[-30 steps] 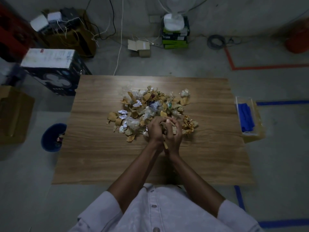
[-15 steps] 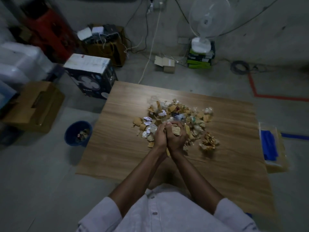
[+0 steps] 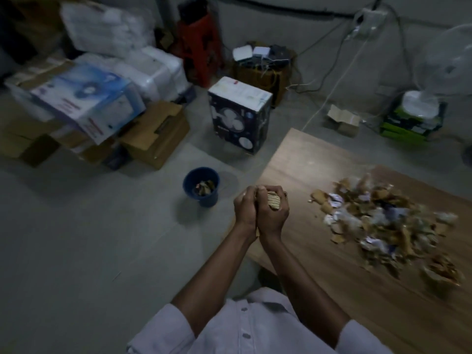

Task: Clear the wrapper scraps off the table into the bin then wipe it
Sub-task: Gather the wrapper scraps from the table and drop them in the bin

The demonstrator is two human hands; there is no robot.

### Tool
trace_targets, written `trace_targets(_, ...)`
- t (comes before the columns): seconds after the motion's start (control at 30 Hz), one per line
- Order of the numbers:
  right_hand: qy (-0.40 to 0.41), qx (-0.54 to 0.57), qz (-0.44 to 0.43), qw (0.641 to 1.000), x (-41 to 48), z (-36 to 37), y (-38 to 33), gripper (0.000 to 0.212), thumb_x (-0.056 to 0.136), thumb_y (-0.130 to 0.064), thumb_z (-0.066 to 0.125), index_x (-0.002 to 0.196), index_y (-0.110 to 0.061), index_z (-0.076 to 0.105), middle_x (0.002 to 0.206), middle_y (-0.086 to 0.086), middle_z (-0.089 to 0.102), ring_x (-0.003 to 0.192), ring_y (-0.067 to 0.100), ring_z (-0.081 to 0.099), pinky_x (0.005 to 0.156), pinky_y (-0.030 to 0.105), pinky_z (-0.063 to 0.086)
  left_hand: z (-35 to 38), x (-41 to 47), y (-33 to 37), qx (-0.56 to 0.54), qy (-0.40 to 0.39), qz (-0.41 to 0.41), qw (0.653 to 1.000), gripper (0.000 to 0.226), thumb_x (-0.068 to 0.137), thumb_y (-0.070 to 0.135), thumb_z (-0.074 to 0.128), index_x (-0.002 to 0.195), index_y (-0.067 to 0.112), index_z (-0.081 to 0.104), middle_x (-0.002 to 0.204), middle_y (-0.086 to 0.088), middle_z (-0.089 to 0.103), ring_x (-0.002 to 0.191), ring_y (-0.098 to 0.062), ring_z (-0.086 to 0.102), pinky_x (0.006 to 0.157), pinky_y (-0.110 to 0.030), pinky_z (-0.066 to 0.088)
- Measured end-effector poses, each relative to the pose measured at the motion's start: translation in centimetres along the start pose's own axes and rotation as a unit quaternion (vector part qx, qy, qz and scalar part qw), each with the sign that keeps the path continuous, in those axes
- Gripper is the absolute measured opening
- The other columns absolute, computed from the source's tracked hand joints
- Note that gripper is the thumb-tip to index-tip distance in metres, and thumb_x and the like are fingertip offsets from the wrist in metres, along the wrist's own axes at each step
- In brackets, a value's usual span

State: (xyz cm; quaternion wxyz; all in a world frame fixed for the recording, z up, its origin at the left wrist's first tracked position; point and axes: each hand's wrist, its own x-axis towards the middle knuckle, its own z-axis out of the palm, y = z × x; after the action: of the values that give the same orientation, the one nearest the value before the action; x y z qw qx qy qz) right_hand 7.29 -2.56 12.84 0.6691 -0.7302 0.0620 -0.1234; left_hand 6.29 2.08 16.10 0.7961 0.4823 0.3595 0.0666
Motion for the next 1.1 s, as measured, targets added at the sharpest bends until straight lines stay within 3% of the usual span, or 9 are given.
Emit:
trace_targets(0.13,-0.025,0.027,0.017,0.999,-2.9,5.8,-1.4,0.019,0.087,-0.037,0.066,0.088,-0.018,0.067,0.088,0.008,0.065,0.08,0.026,0.063,0.071,0.043,0.054,-5.3,2.1,3.5,0.027,0.011,0.032,0.999,0.027,0.104,0.01,0.052,0.08,0.011,0.065,0.068,0.002,0.071,0.064,-0.012,0.069,0.059,-0.025,0.055)
trace_targets(0.3,-0.056,0.028,0.033,0.997,-3.5,10.3,-1.4,0.032,0.087,-0.045,0.065,0.091,-0.013,0.067,0.092,0.013,0.064,0.078,0.013,0.063,0.066,0.022,0.05,-8.8,5.6,4.0,0.025,0.028,0.032,0.999,0.023,0.105,0.021,0.056,0.088,0.014,0.069,0.083,-0.006,0.073,0.082,-0.025,0.07,0.077,-0.04,0.057)
trace_targets(0.47,-0.102,0.012,0.066,0.993,-1.4,15.6,-0.3,0.026,0.081,-0.048,0.067,0.086,-0.023,0.065,0.094,0.015,0.062,0.078,0.018,0.065,0.066,0.029,0.054,-10.1,10.8,5.8,-0.009,0.068,0.005,0.998,0.022,0.105,0.025,0.054,0.1,0.01,0.07,0.097,-0.014,0.073,0.095,-0.032,0.069,0.085,-0.044,0.057)
trace_targets(0.57,-0.117,0.026,0.086,0.989,0.6,19.5,-0.4,0.01,0.084,-0.032,0.073,0.083,-0.033,0.063,0.096,0.014,0.062,0.078,0.018,0.065,0.067,0.03,0.055,-10.9,14.5,8.3,-0.009,0.074,-0.01,0.997,0.021,0.104,0.026,0.054,0.104,0.013,0.071,0.104,-0.016,0.074,0.102,-0.034,0.07,0.088,-0.043,0.057)
trace_targets(0.63,-0.123,0.026,0.093,0.988,1.9,22.2,0.2,0.021,0.087,-0.018,0.075,0.082,-0.035,0.063,0.098,0.015,0.063,0.079,0.016,0.065,0.068,0.025,0.053,-11.5,17.3,9.3,-0.018,0.073,-0.028,0.997,0.026,0.102,0.028,0.054,0.112,0.01,0.071,0.111,-0.018,0.073,0.108,-0.037,0.069,0.092,-0.045,0.056)
trace_targets(0.73,-0.137,0.012,0.099,0.986,3.9,26.3,2.1,0.019,0.087,-0.021,0.074,0.086,-0.038,0.065,0.099,0.008,0.062,0.085,0.015,0.066,0.072,0.024,0.055,-12.6,22.2,10.1,-0.037,0.08,-0.065,0.994,0.039,0.1,0.035,0.055,0.121,0.005,0.069,0.117,-0.021,0.072,0.113,-0.039,0.067,0.098,-0.048,0.055)
trace_targets(1.0,-0.159,-0.032,0.208,0.965,8.8,39.3,18.4,0.015,0.088,-0.018,0.075,0.101,-0.025,0.069,0.106,0.007,0.063,0.098,0.017,0.067,0.084,0.038,0.058,-19.1,42.1,4.3,-0.041,0.077,-0.219,0.972,0.048,0.1,0.05,0.053,0.126,0.014,0.07,0.118,-0.015,0.074,0.114,-0.031,0.07,0.103,-0.046,0.054)
trace_targets(1.1,-0.14,-0.023,0.27,0.952,10.7,44.9,27.4,0.027,0.088,-0.015,0.077,0.108,-0.014,0.059,0.102,0.004,0.067,0.091,0.015,0.068,0.076,0.034,0.057,-22.1,51.7,0.1,-0.035,0.108,-0.259,0.959,0.046,0.102,0.047,0.051,0.126,0.012,0.069,0.118,-0.016,0.074,0.115,-0.032,0.069,0.106,-0.047,0.052)
